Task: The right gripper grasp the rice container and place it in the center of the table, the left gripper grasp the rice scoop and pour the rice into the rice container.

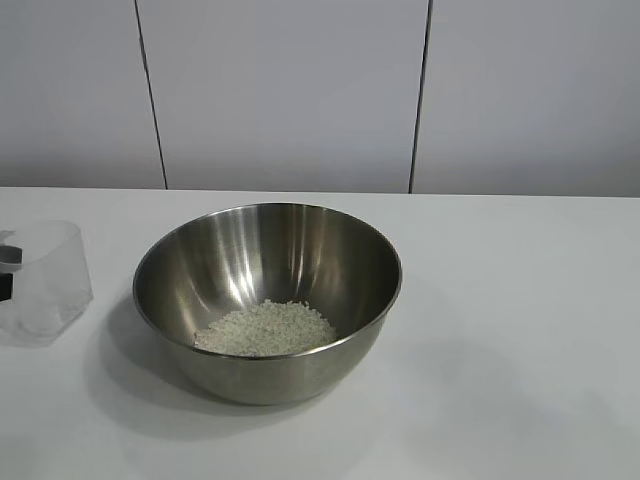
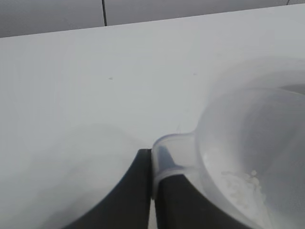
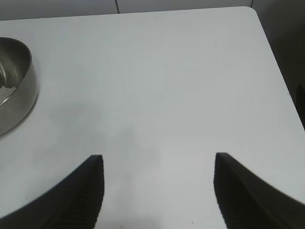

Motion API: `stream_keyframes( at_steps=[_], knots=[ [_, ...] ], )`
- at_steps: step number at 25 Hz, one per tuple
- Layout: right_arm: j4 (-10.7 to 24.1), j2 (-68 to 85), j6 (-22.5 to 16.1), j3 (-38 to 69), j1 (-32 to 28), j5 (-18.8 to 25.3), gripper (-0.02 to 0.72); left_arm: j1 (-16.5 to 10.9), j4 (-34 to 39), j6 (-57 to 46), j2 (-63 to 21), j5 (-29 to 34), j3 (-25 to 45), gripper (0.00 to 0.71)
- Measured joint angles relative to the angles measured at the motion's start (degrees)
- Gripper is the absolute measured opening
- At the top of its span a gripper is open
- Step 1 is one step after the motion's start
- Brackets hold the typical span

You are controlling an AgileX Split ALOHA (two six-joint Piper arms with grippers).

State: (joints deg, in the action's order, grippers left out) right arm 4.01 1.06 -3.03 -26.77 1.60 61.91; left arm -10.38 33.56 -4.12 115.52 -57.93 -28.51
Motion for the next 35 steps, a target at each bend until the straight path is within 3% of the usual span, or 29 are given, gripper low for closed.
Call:
stream_keyframes(
  at_steps=[3,7,25,32,35],
  knots=[
    [0.0,0.0,0.0,0.0,0.0,0.0,0.452,0.0,0.0,0.0,0.0,-0.5,0.0,0.34],
    [0.0,0.0,0.0,0.0,0.0,0.0,0.452,0.0,-0.05,0.0,0.0,-0.9,0.6,0.382],
    [0.0,0.0,0.0,0.0,0.0,0.0,0.452,0.0,-7.43,8.85,-0.15,-7.79,13.25,0.389],
    [0.0,0.0,0.0,0.0,0.0,0.0,0.452,0.0,-19.1,10.5,-0.29,-8.05,17.77,0.389],
    [0.0,0.0,0.0,0.0,0.0,0.0,0.452,-0.13,-19.83,10.5,-0.29,-8.1,17.77,0.389]
  ],
)
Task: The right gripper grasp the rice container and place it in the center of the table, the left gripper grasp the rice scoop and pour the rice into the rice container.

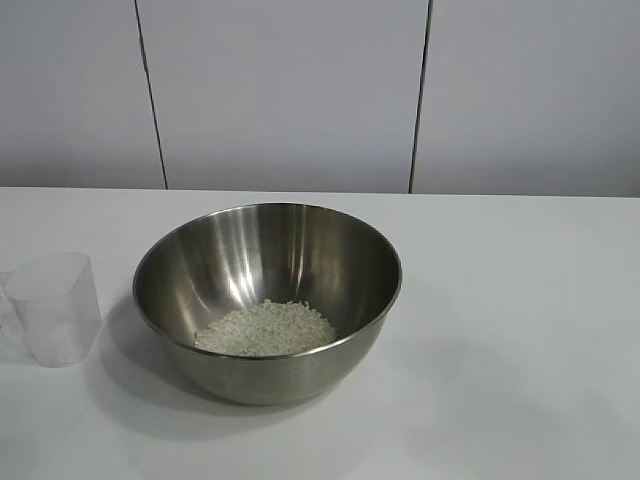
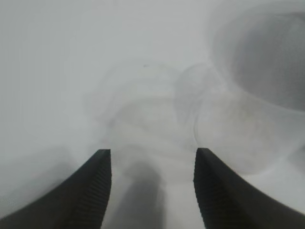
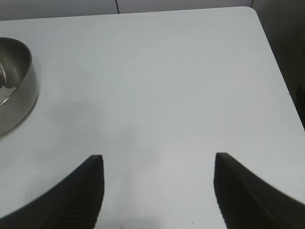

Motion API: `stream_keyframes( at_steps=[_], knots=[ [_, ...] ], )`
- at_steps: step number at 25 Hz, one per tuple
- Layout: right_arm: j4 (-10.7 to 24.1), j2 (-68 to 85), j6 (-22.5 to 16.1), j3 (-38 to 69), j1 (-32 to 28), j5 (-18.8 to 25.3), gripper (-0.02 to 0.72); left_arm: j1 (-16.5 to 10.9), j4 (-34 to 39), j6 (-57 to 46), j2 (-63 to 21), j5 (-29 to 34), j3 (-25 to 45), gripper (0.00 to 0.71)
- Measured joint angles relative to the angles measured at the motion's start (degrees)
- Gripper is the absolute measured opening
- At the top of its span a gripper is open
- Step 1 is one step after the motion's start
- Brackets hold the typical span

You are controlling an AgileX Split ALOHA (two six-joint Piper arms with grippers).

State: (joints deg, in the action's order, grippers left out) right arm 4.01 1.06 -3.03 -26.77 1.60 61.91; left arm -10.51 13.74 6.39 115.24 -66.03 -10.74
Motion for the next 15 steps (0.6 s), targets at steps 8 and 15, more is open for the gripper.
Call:
stream_keyframes(
  at_steps=[8,15],
  knots=[
    [0.0,0.0,0.0,0.0,0.0,0.05,0.452,0.0,-7.22,0.86,0.0,-0.14,-1.43,0.389],
    [0.0,0.0,0.0,0.0,0.0,0.05,0.452,-1.76,-9.45,-0.25,0.0,-0.14,-6.03,0.389]
  ],
)
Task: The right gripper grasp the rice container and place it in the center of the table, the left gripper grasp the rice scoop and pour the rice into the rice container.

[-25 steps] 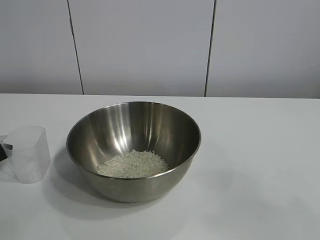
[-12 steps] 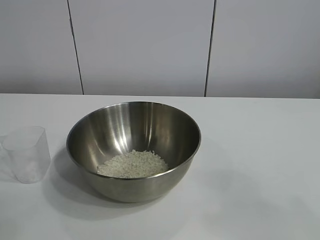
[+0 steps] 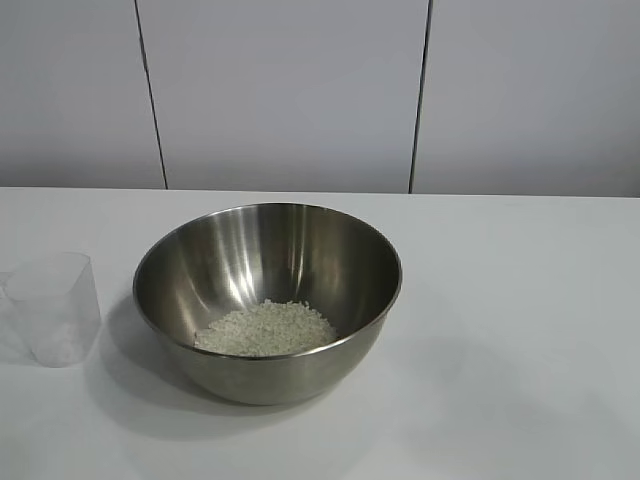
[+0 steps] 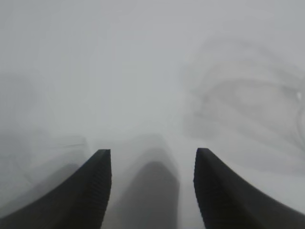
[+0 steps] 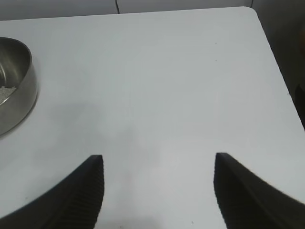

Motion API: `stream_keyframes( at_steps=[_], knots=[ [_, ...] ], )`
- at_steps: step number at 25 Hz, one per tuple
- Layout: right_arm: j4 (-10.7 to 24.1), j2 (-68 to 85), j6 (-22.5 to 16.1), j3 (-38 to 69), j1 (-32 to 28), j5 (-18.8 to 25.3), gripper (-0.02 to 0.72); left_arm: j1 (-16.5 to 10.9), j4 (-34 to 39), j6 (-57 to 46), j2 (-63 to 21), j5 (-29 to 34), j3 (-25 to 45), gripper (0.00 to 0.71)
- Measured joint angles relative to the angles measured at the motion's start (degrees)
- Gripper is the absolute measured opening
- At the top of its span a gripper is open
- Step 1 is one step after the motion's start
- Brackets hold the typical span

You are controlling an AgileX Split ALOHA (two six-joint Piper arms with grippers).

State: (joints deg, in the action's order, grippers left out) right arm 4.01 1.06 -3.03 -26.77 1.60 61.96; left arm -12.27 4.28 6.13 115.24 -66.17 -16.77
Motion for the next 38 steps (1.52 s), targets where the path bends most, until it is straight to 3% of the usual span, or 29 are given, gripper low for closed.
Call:
stream_keyframes(
  at_steps=[6,14,18,21,25,32,36,38],
  knots=[
    [0.0,0.0,0.0,0.0,0.0,0.0,0.452,-6.89,6.5,-2.79,-1.93,1.74,-7.2,0.389],
    [0.0,0.0,0.0,0.0,0.0,0.0,0.452,-20.61,19.26,-17.49,-18.64,23.73,-16.68,0.389],
    [0.0,0.0,0.0,0.0,0.0,0.0,0.452,-21.02,24.7,-28.42,-32.12,30.44,-17.09,0.387],
    [0.0,0.0,0.0,0.0,0.0,-0.07,0.452,-18.09,25.43,-33.94,-41.82,32.32,-17.09,0.387],
    [0.0,0.0,0.0,0.0,0.0,-0.07,0.452,-10.14,25.56,-34.93,-54.56,41.11,-17.21,0.387],
    [0.0,0.0,0.0,0.0,0.0,-0.07,0.452,8.24,21.35,-29.55,-75.38,66.17,-21.4,0.387],
    [0.0,0.0,0.0,0.0,0.0,-0.07,0.452,17.87,17.81,-23.85,-85.69,85.56,-23.55,0.387],
    [0.0,0.0,0.0,0.0,0.0,-0.07,0.452,21.44,15.97,-19.71,-89.83,97.33,-23.59,0.387]
  ],
)
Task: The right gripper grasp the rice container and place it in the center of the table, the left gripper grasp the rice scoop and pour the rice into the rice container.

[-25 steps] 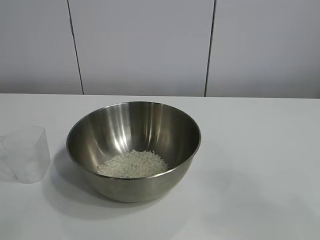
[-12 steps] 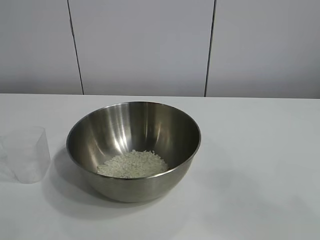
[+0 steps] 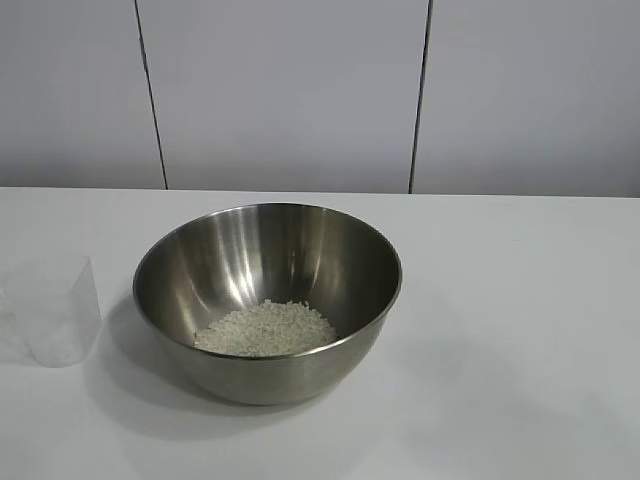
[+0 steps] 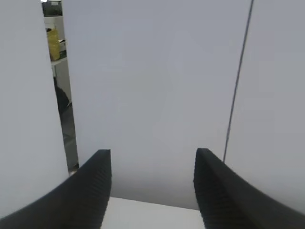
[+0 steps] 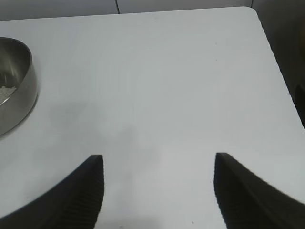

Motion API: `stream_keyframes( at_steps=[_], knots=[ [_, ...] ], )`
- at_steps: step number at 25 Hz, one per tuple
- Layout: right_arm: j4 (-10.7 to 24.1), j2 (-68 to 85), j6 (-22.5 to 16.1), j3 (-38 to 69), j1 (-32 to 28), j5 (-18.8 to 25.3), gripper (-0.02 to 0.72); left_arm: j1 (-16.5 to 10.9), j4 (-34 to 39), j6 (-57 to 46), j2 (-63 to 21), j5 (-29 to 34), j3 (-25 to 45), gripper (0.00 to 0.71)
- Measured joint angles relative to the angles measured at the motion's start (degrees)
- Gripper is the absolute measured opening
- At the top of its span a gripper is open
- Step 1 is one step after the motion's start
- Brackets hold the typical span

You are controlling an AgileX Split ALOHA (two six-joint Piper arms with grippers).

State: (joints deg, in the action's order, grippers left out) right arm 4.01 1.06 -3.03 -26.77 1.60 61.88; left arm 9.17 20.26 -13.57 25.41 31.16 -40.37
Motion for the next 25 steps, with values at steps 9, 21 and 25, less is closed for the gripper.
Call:
stream_keyframes(
  at_steps=[9,21,25],
  knots=[
    [0.0,0.0,0.0,0.0,0.0,0.05,0.452,3.52,-14.81,14.14,-11.82,32.05,0.0,0.387],
    [0.0,0.0,0.0,0.0,0.0,0.05,0.452,3.52,-21.36,17.81,-19.64,39.35,10.24,0.387],
    [0.0,0.0,0.0,0.0,0.0,0.05,0.452,3.57,-21.22,18.7,-19.8,36.6,11.08,0.386]
  ],
)
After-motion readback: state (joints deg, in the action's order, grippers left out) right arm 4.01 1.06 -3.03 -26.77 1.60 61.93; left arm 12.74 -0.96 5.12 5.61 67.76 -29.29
